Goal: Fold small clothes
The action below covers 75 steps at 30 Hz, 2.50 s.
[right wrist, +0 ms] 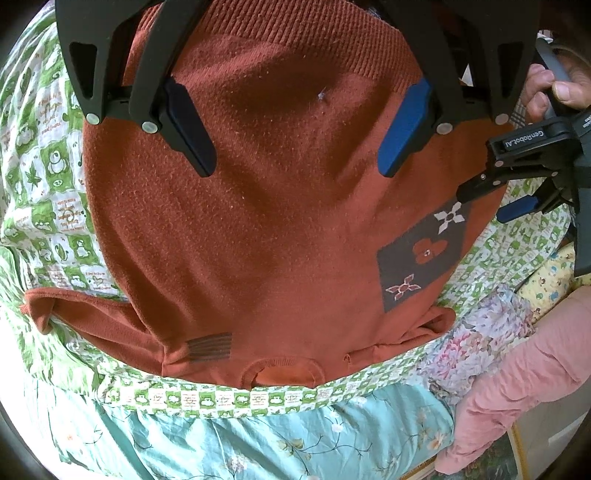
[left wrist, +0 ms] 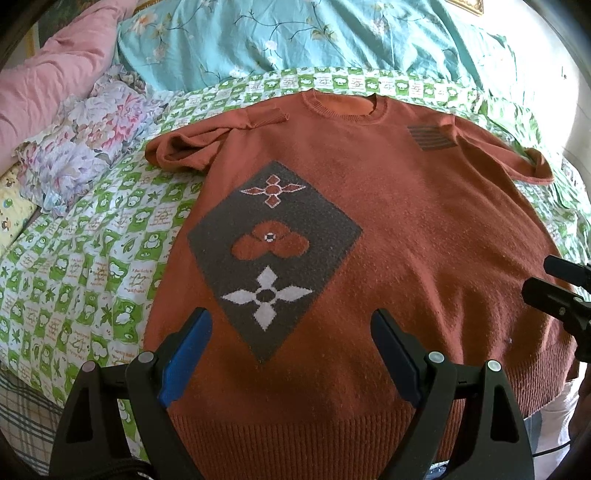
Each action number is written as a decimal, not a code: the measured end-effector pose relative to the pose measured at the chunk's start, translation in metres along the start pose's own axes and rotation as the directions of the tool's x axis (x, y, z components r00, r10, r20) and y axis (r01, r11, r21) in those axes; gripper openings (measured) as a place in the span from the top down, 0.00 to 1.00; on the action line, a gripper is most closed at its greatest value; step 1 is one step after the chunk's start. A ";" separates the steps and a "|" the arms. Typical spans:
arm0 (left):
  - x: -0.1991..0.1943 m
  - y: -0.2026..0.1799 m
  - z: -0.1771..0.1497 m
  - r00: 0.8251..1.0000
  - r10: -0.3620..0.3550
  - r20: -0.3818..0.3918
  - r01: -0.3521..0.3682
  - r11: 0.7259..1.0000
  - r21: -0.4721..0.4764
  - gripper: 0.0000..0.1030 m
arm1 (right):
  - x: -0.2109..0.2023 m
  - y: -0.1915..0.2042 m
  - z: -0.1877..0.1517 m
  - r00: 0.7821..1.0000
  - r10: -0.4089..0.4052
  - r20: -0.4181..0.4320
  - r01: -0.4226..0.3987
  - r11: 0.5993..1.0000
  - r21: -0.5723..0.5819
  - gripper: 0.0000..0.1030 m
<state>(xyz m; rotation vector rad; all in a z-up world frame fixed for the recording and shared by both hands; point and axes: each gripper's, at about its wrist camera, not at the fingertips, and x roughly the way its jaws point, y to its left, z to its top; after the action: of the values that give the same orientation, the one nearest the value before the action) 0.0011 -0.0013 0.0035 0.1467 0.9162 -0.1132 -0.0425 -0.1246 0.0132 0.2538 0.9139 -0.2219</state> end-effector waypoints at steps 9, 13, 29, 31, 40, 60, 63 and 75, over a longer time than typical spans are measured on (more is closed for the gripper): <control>0.007 0.001 0.005 1.000 0.031 -0.005 -0.031 0.999 0.022 0.14 | 0.004 -0.001 0.000 0.999 -0.033 -0.043 0.032 0.999 -0.023 0.13; 0.012 0.000 0.005 1.000 0.017 -0.024 -0.017 1.000 0.020 0.14 | 0.005 -0.002 0.001 0.998 -0.038 -0.058 0.037 0.999 -0.021 0.13; 0.037 0.002 0.031 0.999 0.000 -0.046 0.001 1.000 0.008 0.14 | 0.005 -0.048 0.019 0.999 0.047 -0.018 -0.044 0.991 0.127 0.18; 0.042 0.001 0.039 0.999 0.004 -0.047 -0.004 1.000 0.006 0.14 | 0.002 -0.065 0.023 1.000 0.026 -0.004 -0.025 0.986 0.162 0.19; 0.058 -0.005 0.080 0.999 -0.005 -0.035 0.005 1.000 0.000 0.14 | -0.011 -0.157 0.057 0.995 -0.062 0.076 0.038 0.958 0.283 0.19; 0.116 -0.018 0.136 0.997 0.038 -0.073 -0.037 0.999 0.018 0.14 | 0.033 -0.468 0.146 0.950 -0.310 0.024 0.202 0.674 0.711 0.44; 0.125 -0.019 0.136 0.995 0.043 -0.091 -0.040 0.999 0.027 0.14 | 0.040 -0.474 0.149 0.949 -0.313 0.034 0.200 0.683 0.703 0.74; 0.127 -0.016 0.132 0.994 -0.028 -0.101 0.027 1.000 -0.010 0.14 | 0.006 -0.325 0.197 0.955 0.021 0.295 -0.161 0.874 0.459 0.93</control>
<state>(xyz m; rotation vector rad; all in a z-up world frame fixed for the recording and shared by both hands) 0.1779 -0.0446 -0.0195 0.1328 1.0202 -0.1284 0.0127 -0.4940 0.0841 0.7091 0.5480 -0.3864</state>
